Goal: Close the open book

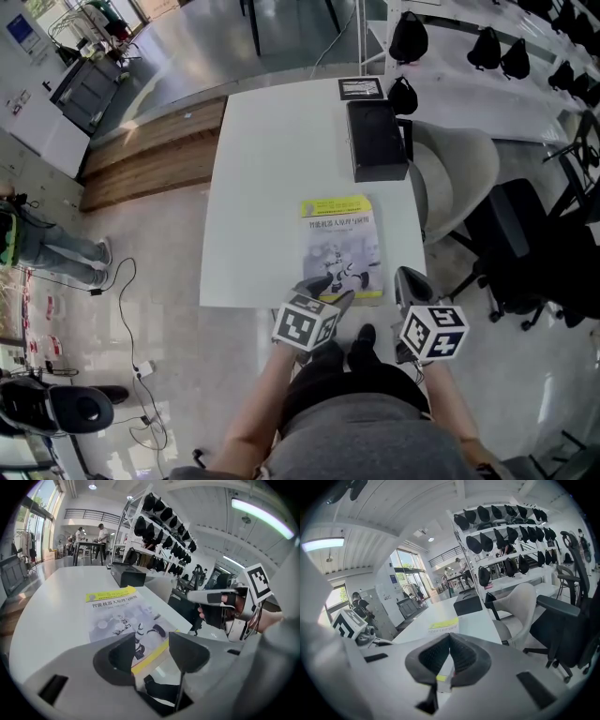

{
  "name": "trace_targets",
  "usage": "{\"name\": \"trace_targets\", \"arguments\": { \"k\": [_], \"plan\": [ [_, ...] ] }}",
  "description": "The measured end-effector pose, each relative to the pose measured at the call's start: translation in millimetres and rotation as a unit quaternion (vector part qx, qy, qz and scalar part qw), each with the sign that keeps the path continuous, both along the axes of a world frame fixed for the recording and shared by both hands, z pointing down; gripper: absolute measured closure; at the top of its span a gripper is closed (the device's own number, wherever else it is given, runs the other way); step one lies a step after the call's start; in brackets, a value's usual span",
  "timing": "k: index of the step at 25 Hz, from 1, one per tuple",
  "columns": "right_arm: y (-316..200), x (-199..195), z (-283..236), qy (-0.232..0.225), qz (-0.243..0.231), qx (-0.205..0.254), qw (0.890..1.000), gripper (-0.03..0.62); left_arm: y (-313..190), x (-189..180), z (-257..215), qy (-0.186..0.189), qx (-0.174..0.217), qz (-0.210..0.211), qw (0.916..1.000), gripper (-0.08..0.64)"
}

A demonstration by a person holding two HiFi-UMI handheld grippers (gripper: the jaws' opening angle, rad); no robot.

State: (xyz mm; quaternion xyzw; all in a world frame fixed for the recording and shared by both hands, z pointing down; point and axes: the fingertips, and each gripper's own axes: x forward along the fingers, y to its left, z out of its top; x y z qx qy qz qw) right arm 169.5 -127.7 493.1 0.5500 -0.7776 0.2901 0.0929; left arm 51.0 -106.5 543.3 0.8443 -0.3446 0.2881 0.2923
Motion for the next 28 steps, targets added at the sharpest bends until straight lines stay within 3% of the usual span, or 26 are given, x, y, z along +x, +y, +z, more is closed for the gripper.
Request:
{"name": "trace_targets", "arguments": {
  "k": [5, 11, 28],
  "plan": [
    [-3.8, -2.4, -4.2, 0.004, -0.003, 0.006, 1.0, 0.588, -18.8, -5.6, -23.2, 0.023, 0.04, -0.026, 0.9986, 0.337],
    [-6.8, -9.4, -11.2, 0.005, -0.011, 0.016, 1.0, 0.588, -33.7, -18.9, -44.3, 0.018, 0.098, -0.06, 0.9932, 0.368],
    [-20.0, -31.0, -31.9, 0.009, -0.031, 0.046, 0.998, 0.588, -52.6, -74.1, -90.6, 0.033, 0.198, -0.169, 0.965, 0.529]
  ]
}}
